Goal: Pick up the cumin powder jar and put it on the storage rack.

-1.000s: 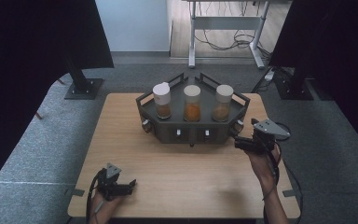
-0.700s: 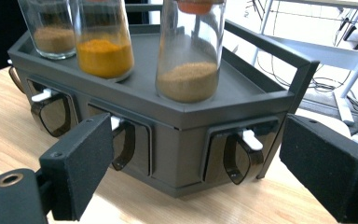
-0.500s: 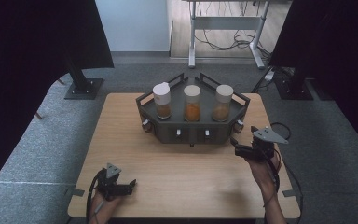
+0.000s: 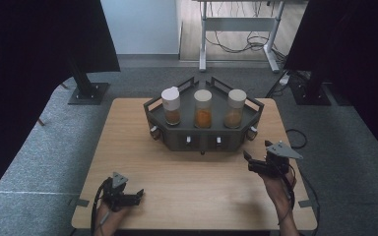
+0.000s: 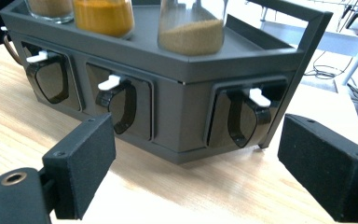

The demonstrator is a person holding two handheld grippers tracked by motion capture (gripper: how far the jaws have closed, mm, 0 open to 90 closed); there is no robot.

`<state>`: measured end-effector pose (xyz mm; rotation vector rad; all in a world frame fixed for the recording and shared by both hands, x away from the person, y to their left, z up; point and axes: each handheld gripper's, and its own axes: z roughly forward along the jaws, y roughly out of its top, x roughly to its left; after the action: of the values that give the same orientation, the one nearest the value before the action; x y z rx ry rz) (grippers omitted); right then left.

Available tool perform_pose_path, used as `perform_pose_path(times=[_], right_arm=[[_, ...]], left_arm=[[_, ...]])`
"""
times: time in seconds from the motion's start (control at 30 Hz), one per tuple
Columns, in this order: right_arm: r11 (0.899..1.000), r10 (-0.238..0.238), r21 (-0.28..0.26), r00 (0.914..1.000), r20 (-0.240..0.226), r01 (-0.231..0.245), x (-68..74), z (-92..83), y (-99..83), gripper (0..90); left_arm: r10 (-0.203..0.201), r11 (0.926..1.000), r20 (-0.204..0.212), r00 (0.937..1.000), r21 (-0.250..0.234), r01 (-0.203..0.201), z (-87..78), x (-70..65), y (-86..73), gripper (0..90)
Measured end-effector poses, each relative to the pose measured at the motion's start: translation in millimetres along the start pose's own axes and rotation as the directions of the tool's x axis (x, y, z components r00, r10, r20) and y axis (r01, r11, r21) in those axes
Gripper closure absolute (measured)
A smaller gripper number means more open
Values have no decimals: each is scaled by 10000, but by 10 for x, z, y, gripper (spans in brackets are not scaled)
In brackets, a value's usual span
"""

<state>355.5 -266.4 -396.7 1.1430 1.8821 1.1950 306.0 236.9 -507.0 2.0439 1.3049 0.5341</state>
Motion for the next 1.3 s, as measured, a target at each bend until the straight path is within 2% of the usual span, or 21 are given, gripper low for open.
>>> perform_pose_path(times=[0.5, 1.3], right_arm=[[9994, -204, 268, 9998, 68, 202, 32, 16, -194, 110], [9964, -98, 843, 9999, 139, 86, 30, 55, -528, 116]], left_arm=[[-3, 10000, 9, 10000, -1, 3, -1, -1, -1, 22], [7, 10000, 9, 10000, 0, -7, -1, -2, -2, 23]])
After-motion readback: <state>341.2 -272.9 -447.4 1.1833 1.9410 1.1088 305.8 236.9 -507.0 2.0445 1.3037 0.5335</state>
